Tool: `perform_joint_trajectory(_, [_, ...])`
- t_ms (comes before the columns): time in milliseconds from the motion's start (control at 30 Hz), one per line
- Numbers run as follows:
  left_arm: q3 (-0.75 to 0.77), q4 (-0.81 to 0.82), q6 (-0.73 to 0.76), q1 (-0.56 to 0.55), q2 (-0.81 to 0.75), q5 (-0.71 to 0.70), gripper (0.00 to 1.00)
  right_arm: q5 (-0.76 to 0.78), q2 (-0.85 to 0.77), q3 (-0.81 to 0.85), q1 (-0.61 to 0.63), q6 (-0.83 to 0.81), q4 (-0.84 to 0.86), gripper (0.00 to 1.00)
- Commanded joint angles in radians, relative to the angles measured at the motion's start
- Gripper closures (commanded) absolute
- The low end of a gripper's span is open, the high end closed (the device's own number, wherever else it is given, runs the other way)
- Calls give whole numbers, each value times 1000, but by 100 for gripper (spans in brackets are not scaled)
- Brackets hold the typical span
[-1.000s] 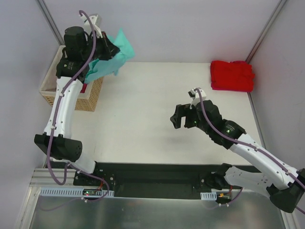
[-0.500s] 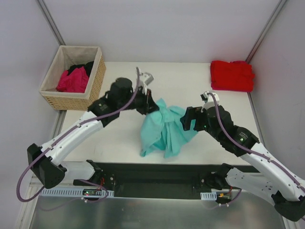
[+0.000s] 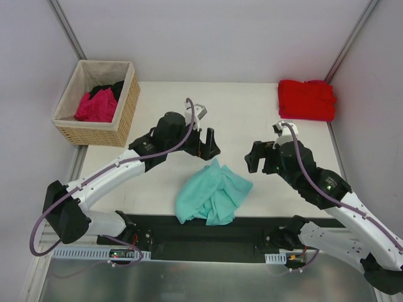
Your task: Fold and stack the t-shirts
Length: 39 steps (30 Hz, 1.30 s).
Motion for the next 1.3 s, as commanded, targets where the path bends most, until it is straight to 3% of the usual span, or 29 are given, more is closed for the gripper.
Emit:
perform_joint_trajectory(0, [142,-20,35,33,-53,-18,1,-8,16,12,11,14,-16,3])
perform_joint_trajectory(100, [164,-69,-9,35,-93,-12,1,-11,78,-9,14,20,-38,3])
perform_joint_trajectory(433, [-48,-99,-137,33,-352,-14,1,-38,306,-224,14,90,75,3])
perform_joint_trajectory(600, [-170,-96,-229,12,-376,26,1,-40,368,-279,14,130,106,2])
perform_joint_trajectory(900, [-439,-59,-339,-120,-442,-9,1,-14,411,-302,13,156,115,1])
perform_joint_trajectory(1000, [-514,-42,-371,-127,-485,-15,1,-22,444,-311,13,167,129,6])
perform_joint_trajectory(1267, [-559,-14,-374,-127,-459,-21,1,-49,477,-262,13,176,154,7])
